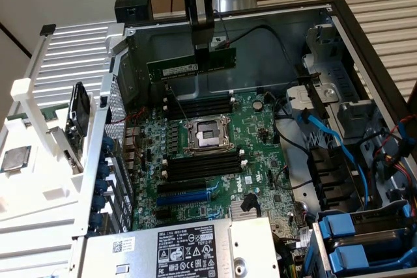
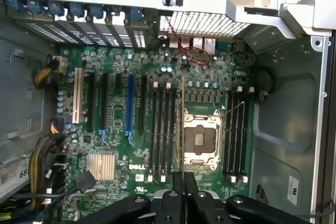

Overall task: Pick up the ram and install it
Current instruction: 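Insert the ram into the slot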

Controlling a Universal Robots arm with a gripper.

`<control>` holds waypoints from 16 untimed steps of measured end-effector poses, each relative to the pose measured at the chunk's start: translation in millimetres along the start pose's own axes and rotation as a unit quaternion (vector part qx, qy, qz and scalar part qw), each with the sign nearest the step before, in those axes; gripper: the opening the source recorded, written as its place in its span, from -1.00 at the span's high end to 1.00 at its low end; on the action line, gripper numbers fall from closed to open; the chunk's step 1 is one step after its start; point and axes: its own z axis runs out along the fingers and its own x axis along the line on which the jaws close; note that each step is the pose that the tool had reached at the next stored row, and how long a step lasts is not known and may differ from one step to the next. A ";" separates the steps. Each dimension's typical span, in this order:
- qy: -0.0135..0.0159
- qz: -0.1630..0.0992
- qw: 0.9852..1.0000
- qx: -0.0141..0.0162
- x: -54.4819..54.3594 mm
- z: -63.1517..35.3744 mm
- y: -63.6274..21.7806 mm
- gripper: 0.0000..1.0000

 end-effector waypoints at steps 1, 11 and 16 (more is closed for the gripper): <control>0.000 0.000 1.000 -0.001 -1.6 1.6 -0.2 0.76; 0.018 0.000 1.000 -0.002 -21.3 13.3 -2.9 0.76; 0.027 0.000 1.000 -0.002 -21.7 18.8 -5.1 0.76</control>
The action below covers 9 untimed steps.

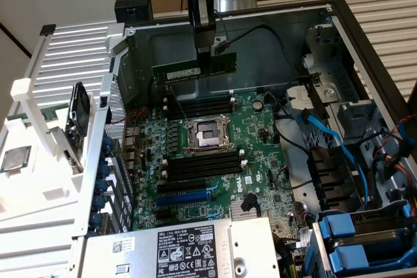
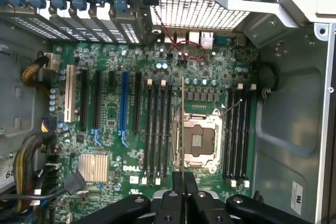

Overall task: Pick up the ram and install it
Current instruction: 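Insert the ram into the slot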

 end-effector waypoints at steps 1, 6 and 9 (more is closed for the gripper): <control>0.000 0.000 1.000 0.000 -0.1 1.9 -0.5 0.76; 0.006 0.000 1.000 0.000 -2.8 9.1 -1.8 0.76; 0.015 0.000 1.000 -0.001 -6.1 11.6 -3.3 0.76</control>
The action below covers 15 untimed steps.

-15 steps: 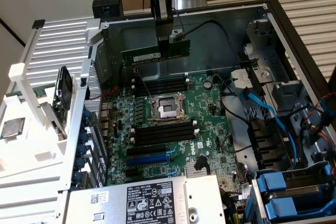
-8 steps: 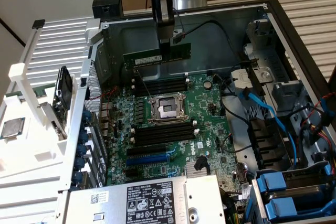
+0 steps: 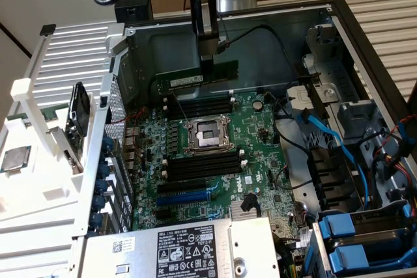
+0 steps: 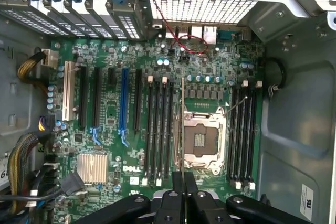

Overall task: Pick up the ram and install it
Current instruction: 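Insert the ram into the slot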

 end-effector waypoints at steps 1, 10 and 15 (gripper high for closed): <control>0.002 0.000 1.000 0.000 -0.2 1.3 -0.7 0.76; 0.001 0.000 1.000 0.000 7.2 16.7 -1.7 0.76; -0.007 0.008 1.000 0.000 13.1 21.8 -1.5 0.76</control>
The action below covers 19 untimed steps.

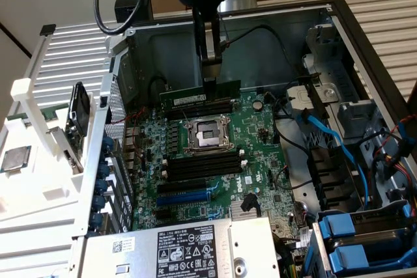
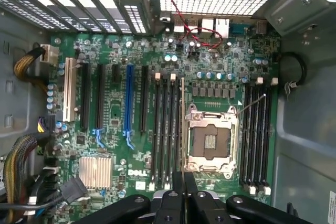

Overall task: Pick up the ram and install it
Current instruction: 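Insert the ram into the slot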

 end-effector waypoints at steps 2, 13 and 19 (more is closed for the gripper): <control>-0.001 0.009 1.000 0.000 0.3 2.1 0.1 0.76; -0.006 0.021 1.000 0.000 11.5 13.4 0.3 0.76; -0.010 0.031 0.999 0.000 14.4 20.3 0.4 0.76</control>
